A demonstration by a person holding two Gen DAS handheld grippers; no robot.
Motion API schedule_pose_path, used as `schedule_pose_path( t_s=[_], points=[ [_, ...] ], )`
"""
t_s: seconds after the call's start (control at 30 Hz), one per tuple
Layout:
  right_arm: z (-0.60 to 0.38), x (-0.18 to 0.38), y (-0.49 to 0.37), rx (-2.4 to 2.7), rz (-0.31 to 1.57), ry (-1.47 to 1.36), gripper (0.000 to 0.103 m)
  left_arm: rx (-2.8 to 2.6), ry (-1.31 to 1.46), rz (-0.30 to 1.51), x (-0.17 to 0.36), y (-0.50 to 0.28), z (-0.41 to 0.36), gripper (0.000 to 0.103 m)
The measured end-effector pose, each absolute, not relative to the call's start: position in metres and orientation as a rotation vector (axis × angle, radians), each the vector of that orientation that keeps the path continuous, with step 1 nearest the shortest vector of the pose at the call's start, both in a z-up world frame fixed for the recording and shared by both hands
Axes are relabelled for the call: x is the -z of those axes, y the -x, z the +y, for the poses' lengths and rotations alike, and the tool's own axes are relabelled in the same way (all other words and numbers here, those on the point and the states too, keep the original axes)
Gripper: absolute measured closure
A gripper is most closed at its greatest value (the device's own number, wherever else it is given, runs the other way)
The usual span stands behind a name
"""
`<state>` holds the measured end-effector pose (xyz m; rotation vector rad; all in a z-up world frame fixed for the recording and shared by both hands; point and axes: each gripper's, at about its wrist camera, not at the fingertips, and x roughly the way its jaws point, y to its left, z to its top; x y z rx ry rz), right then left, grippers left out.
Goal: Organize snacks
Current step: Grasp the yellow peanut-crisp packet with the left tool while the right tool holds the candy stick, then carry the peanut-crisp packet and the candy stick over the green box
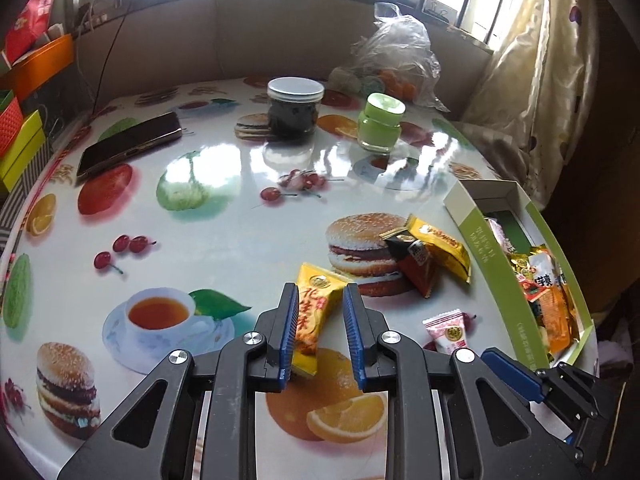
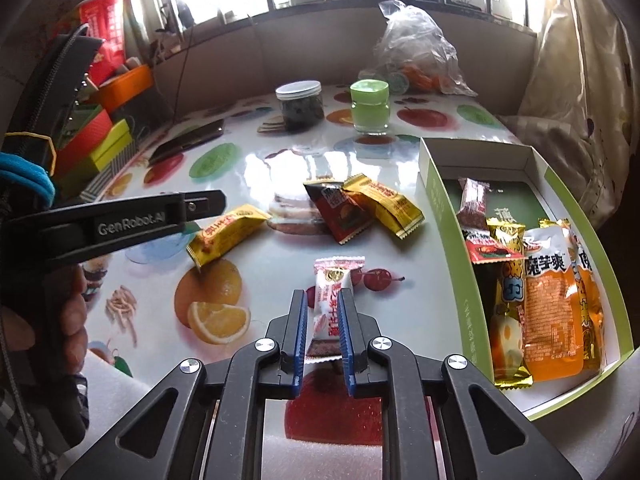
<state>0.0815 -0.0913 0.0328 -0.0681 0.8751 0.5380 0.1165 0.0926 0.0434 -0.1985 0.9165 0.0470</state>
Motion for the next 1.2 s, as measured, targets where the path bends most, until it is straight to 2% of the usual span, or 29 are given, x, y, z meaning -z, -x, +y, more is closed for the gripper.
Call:
schedule_pose_path(
  t_s=[0.17,0.2,0.27,0.3,0.33,0.37,0.7,0.8,0.93,0.97,1.03,1.2],
  points=[
    [-0.091,-0.026,-0.085,-0.534,0.898,0.069,0.088,-0.034,0.250,0.957,-0.028,-0.117,0.105,0.079],
    [-0.091,-0.025,-0.087,-0.540,0.903,0.062,0.085,-0.043,0.245,0.960,-0.026,-0.117,0.106,0.079],
    [-0.089,-0.021,-0.091,-0.531,0.925,0.064,0.076,-0.042,0.246,0.964,-0.022,-0.119,0.106,0.073],
    [-0.089,-0.019,-0.092,-0.523,0.932,0.070,0.072,-0.032,0.249,0.968,-0.021,-0.121,0.106,0.064],
    [-0.087,-0.017,-0.093,-0.512,0.939,0.080,0.072,-0.033,0.243,0.973,-0.019,-0.123,0.106,0.059],
    [-0.086,-0.015,-0.094,-0.508,0.947,0.086,0.072,-0.046,0.234,0.978,-0.017,-0.124,0.106,0.058],
    [-0.079,-0.010,-0.099,-0.499,0.944,0.129,0.070,-0.052,0.140,1.010,-0.009,-0.135,0.092,0.058],
    [-0.080,-0.010,-0.099,-0.480,0.937,0.138,0.080,-0.055,0.110,1.010,-0.008,-0.133,0.088,0.058],
    [-0.083,-0.010,-0.100,-0.473,0.935,0.126,0.082,-0.064,0.071,1.005,-0.008,-0.132,0.083,0.058],
    [-0.084,-0.010,-0.100,-0.475,0.935,0.126,0.083,-0.067,0.068,1.007,-0.008,-0.132,0.083,0.060],
    [-0.084,-0.011,-0.099,-0.483,0.935,0.122,0.083,-0.070,0.064,1.007,-0.009,-0.132,0.082,0.075],
    [-0.086,-0.015,-0.098,-0.490,0.921,0.110,0.083,-0.076,0.067,1.009,-0.011,-0.129,0.082,0.077]
  ],
)
